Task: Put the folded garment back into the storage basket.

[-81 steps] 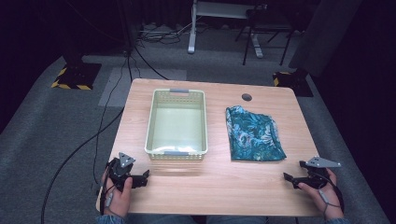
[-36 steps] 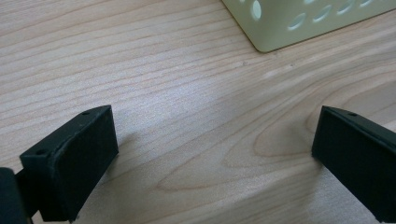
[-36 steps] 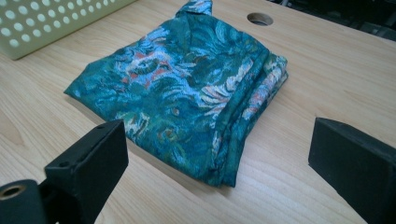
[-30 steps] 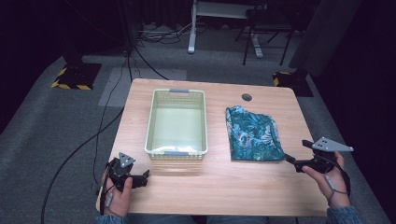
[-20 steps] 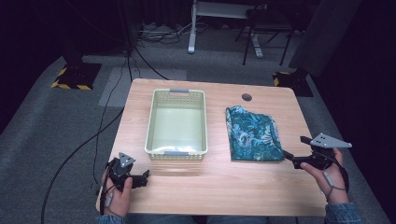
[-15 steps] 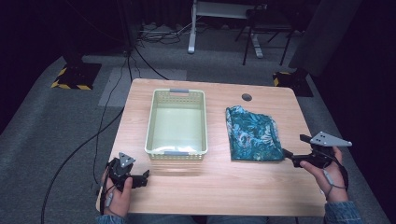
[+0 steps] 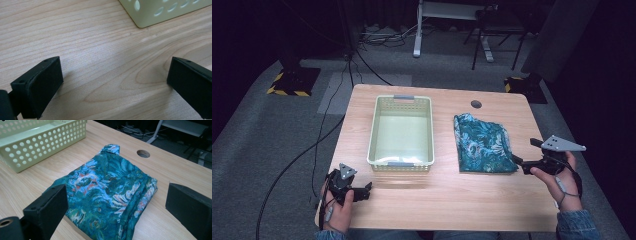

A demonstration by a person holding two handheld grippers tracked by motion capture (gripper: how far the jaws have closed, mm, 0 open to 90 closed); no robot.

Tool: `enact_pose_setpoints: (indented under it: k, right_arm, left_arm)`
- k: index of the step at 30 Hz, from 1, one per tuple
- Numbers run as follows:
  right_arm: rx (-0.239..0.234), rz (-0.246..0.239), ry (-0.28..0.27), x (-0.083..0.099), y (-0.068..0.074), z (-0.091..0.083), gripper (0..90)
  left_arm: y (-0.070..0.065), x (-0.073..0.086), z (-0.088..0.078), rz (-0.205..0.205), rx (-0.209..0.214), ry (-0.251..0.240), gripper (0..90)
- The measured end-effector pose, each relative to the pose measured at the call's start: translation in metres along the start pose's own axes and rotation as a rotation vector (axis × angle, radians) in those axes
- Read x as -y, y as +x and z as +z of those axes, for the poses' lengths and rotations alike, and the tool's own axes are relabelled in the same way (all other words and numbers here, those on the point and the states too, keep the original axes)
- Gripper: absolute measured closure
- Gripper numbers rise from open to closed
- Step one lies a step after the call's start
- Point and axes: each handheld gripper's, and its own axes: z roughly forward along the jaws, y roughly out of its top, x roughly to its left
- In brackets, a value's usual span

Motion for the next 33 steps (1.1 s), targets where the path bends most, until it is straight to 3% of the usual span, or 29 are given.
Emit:
enact_pose_setpoints:
  k: [33]
  right_arm:
    - [-0.047, -0.027, -0.013, -0.031, 0.013, 0.029, 3.8]
  left_arm:
    - [0.0, 0.0, 0.0, 0.0, 0.0, 0.0, 0.2]
